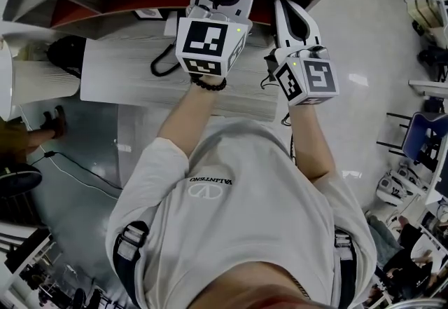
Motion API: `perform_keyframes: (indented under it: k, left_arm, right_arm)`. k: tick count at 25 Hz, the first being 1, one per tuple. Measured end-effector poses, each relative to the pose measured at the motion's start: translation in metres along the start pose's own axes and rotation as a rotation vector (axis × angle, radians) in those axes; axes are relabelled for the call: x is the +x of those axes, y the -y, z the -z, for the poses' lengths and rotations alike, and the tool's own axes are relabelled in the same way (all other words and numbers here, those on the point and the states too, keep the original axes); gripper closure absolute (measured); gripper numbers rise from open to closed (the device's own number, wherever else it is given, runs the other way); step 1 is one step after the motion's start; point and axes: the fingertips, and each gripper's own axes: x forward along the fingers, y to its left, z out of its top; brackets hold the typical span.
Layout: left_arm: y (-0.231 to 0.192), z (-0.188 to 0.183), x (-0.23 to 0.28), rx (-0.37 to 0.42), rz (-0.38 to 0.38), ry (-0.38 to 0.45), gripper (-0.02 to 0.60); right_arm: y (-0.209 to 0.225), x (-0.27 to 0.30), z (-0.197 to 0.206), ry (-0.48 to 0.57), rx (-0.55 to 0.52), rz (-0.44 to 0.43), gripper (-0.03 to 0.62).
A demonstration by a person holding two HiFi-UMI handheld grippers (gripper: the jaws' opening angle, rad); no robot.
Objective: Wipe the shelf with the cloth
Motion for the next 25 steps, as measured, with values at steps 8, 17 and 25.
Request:
perform_keyframes:
  k: [8,17,25]
  left_arm:
    - [-0.016,-0.003,-0.010,-0.020,-0.049,0.026,0.485]
    - [-0.042,-0.001,-0.015,-0.033,-0.083,0.040,0.485]
    - [-0.055,0.004,-0.022,-0.057,-0.115,0.053,0.485]
  right_arm:
    - [-0.006,0.002,0.005,-0.012,0.005,-0.011,0.592]
    - [-0.013,0.018,0.016,-0.031,0.018,-0.010,0.592]
    - [-0.017,0.019,0.026,-0.042,0.019,-0.016,0.593]
